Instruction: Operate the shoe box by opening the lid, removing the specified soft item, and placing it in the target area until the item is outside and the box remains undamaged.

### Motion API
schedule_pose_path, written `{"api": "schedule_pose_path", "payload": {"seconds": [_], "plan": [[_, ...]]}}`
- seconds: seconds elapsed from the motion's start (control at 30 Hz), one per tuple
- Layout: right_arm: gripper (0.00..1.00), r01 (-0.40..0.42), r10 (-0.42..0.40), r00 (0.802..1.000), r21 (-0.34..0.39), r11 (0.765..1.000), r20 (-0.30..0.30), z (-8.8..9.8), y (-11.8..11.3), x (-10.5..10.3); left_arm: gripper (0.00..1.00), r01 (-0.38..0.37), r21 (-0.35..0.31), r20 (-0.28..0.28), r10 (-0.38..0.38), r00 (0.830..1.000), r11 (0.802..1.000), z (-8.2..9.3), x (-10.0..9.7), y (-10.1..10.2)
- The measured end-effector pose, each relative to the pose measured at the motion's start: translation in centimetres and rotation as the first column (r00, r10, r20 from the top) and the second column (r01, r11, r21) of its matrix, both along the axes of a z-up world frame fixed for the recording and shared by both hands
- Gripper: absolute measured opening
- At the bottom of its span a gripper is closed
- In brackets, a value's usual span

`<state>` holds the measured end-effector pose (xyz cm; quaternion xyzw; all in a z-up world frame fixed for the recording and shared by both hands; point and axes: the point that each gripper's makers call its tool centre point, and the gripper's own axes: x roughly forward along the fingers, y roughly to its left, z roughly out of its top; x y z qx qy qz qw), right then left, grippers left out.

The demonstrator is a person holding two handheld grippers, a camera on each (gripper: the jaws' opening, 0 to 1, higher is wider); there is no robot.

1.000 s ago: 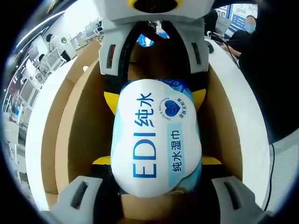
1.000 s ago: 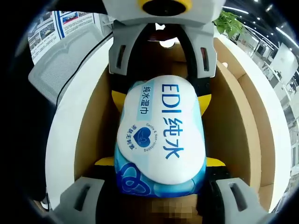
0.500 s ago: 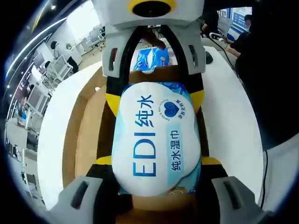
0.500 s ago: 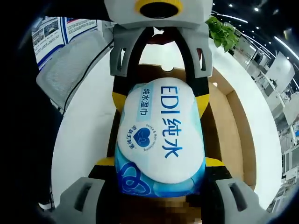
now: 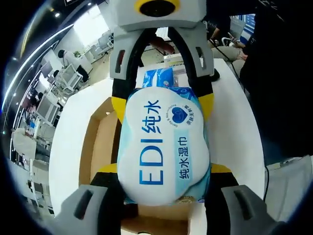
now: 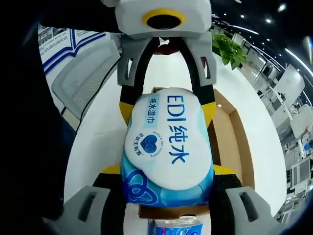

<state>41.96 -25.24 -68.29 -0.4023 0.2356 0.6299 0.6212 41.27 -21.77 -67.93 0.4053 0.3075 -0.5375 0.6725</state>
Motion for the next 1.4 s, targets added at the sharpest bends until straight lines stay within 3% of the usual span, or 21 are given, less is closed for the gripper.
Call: {"api": "schedule_pose_path", "payload": {"seconds": [0.13, 0.4, 0.73, 1.0, 1.4], "plan": [[0.66, -0.015, 0.015, 1.000, 0.002, 1.000, 0.010, 0.8, 0.1, -1.2, 0.66, -0.015, -0.003, 0.010, 0.015, 1.000, 1.000, 0.8, -1.3, 0.0], [0.66, -0.020, 0.020, 1.000, 0.006, 1.000, 0.004, 1.8, 1.9, -5.0, 0.66, -0.014, -0.020, 0.004, 0.014, 1.000, 1.000, 1.5, -4.4, 2.1], [0.66, -0.020, 0.020, 1.000, -0.002, 1.000, -0.004, 1.2, 4.1, -8.9, 0.66, -0.014, -0.037, -0.002, 0.014, 1.000, 0.999, 1.0, -8.4, 4.3], [0.66, 0.006, -0.007, 0.999, -0.020, 1.000, -0.037, -1.3, 5.3, -11.7, 0.66, 0.007, -0.048, -0.035, -0.009, 0.999, 0.999, -1.6, -11.1, 5.5], [0.66, 0.052, -0.054, 0.996, -0.038, 0.998, -0.076, -5.7, 6.9, -13.1, 0.66, 0.048, -0.052, -0.075, -0.052, 0.996, 0.997, -6.0, -12.4, 7.1]]}}
